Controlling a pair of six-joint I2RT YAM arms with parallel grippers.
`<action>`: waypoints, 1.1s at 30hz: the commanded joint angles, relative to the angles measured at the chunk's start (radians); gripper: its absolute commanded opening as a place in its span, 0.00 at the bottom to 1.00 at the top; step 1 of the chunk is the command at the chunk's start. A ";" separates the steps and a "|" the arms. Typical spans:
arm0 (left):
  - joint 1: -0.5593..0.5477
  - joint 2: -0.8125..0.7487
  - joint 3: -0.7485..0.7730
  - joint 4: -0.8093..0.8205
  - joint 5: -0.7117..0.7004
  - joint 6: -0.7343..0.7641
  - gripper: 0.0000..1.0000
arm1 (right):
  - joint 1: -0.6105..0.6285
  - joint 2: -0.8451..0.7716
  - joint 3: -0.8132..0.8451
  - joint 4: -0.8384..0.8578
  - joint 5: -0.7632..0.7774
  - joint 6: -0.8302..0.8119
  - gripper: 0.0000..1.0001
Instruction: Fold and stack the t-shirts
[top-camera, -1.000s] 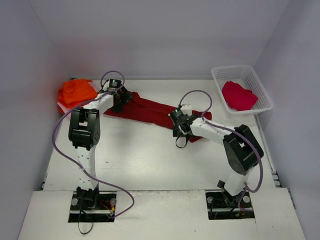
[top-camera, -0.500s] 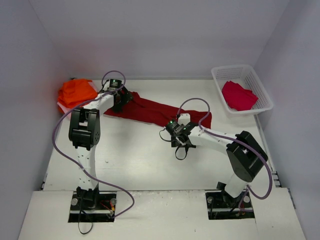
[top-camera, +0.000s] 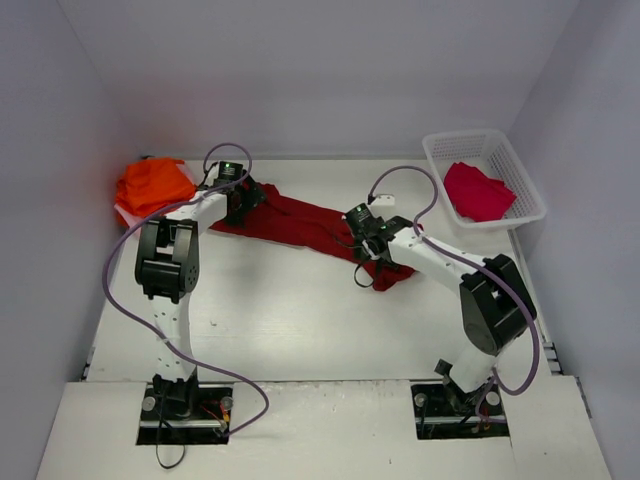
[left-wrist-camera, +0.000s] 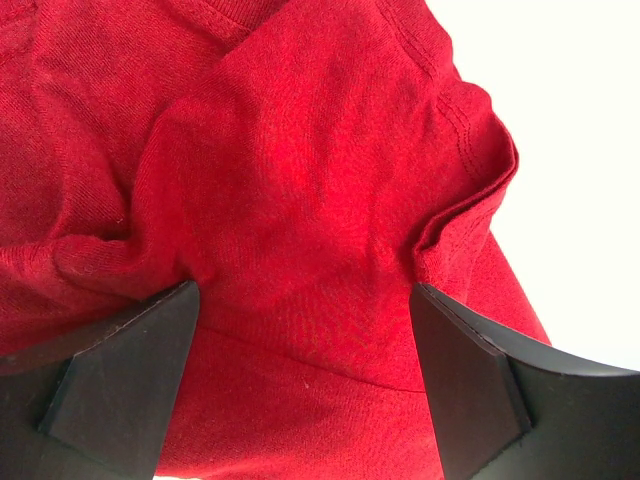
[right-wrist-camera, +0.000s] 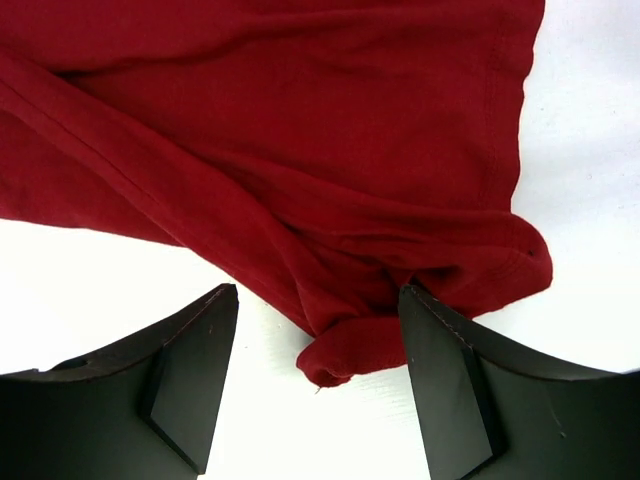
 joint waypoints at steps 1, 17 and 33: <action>-0.008 -0.035 -0.036 -0.048 0.000 0.010 0.82 | 0.002 -0.040 -0.001 -0.020 0.019 -0.027 0.62; -0.008 -0.083 -0.092 -0.044 -0.003 0.017 0.82 | 0.027 -0.123 -0.193 -0.037 -0.019 0.076 0.48; -0.005 -0.075 -0.115 -0.031 -0.010 0.039 0.82 | 0.030 -0.098 -0.166 -0.031 0.019 0.110 0.00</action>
